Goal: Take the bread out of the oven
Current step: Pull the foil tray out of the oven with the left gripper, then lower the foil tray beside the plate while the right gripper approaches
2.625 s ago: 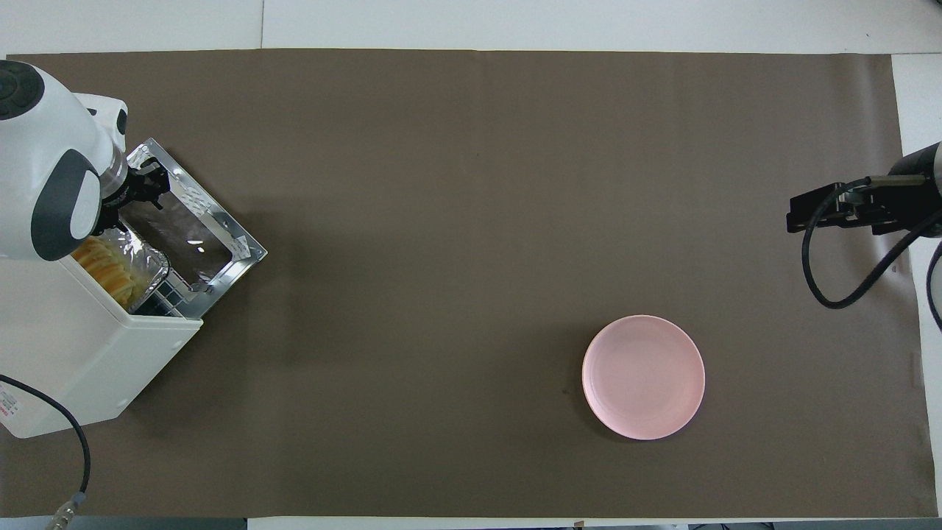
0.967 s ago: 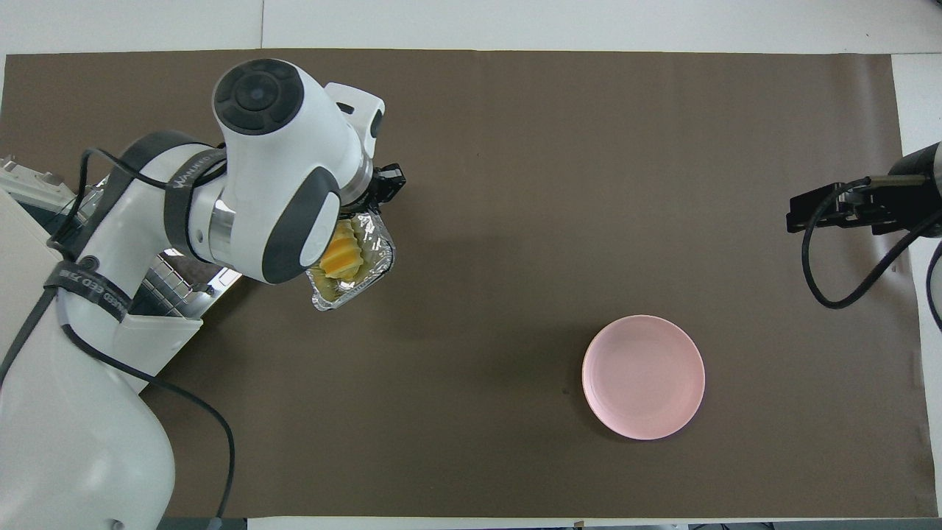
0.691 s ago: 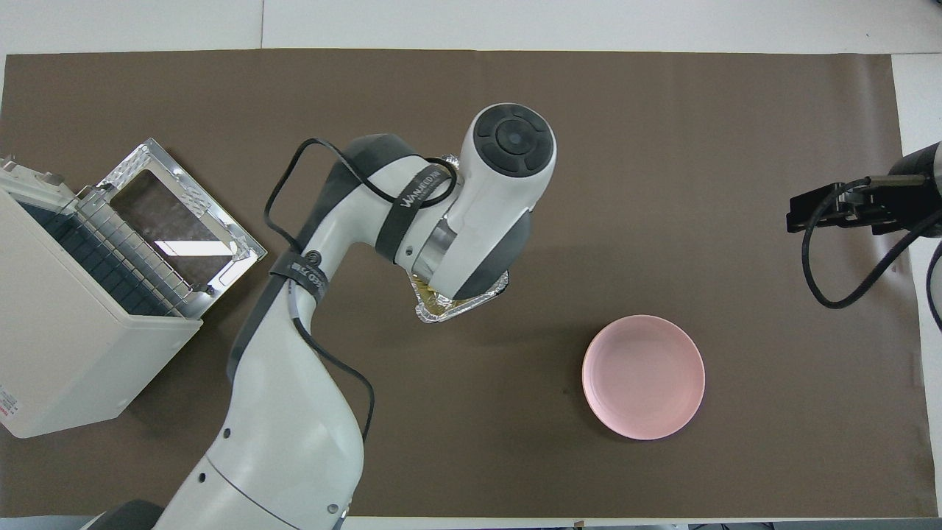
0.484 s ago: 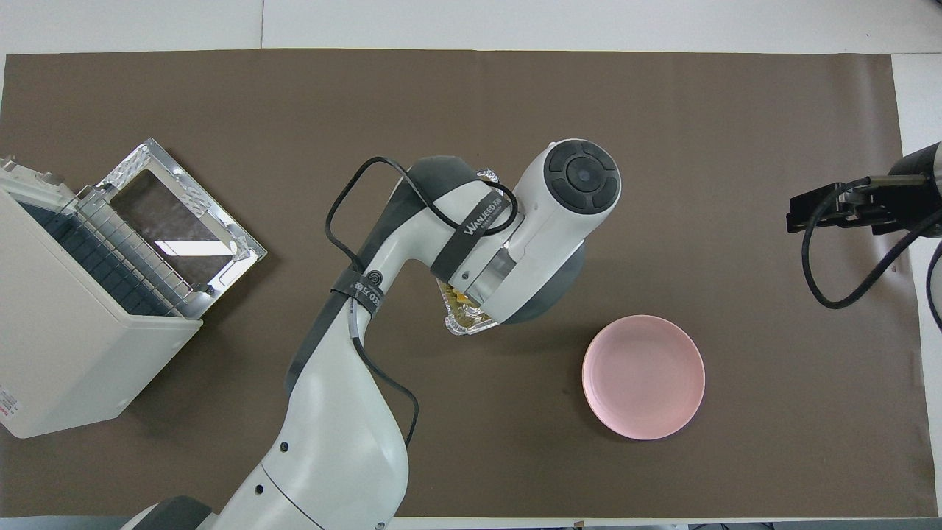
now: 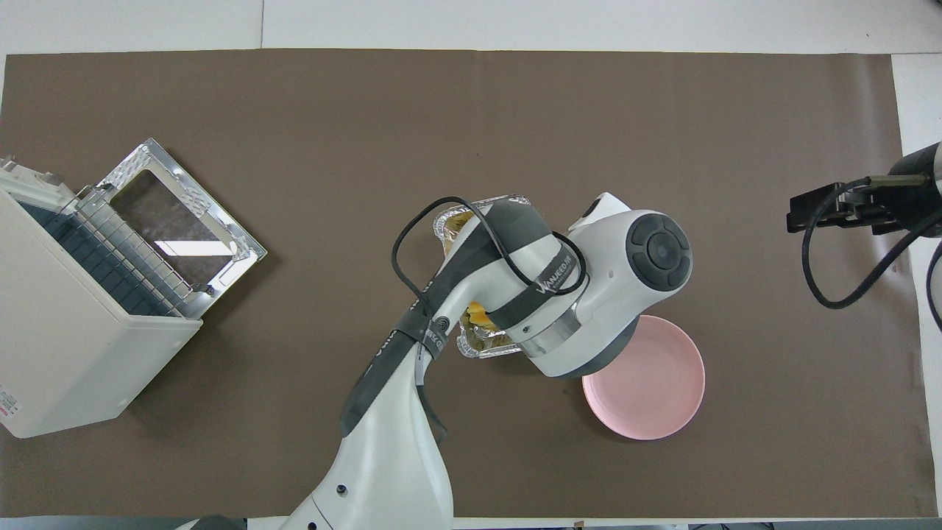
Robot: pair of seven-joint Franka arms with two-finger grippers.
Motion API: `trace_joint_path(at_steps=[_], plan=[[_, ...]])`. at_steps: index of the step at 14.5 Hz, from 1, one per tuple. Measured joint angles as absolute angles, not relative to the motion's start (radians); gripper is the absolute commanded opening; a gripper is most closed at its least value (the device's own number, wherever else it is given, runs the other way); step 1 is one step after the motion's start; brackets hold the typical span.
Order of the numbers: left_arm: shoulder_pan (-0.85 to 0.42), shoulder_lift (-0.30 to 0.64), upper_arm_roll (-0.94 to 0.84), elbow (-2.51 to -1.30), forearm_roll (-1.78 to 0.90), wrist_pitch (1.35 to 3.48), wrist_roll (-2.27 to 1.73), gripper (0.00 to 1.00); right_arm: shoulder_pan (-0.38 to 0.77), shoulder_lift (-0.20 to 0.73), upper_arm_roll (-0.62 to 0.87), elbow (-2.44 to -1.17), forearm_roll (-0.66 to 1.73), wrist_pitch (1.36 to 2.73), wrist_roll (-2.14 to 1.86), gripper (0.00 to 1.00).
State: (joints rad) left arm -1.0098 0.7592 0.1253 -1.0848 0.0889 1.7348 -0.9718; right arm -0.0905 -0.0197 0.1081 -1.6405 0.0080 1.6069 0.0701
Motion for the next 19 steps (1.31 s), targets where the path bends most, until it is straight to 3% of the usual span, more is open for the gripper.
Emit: trace_joint_path(at_steps=[11, 19], plan=[[-1.048, 0.760, 0.125, -1.162, 0.089, 1.787, -0.941, 0.00, -0.115, -0.025, 0.107, -1.641, 0.008, 1.535, 0.070, 1.00], [-1.049, 0.757, 0.126, -1.198, 0.089, 1.832, -0.940, 0.00, -0.058, -0.036, 0.139, -1.703, 0.011, 1.683, 0.099, 1.00]])
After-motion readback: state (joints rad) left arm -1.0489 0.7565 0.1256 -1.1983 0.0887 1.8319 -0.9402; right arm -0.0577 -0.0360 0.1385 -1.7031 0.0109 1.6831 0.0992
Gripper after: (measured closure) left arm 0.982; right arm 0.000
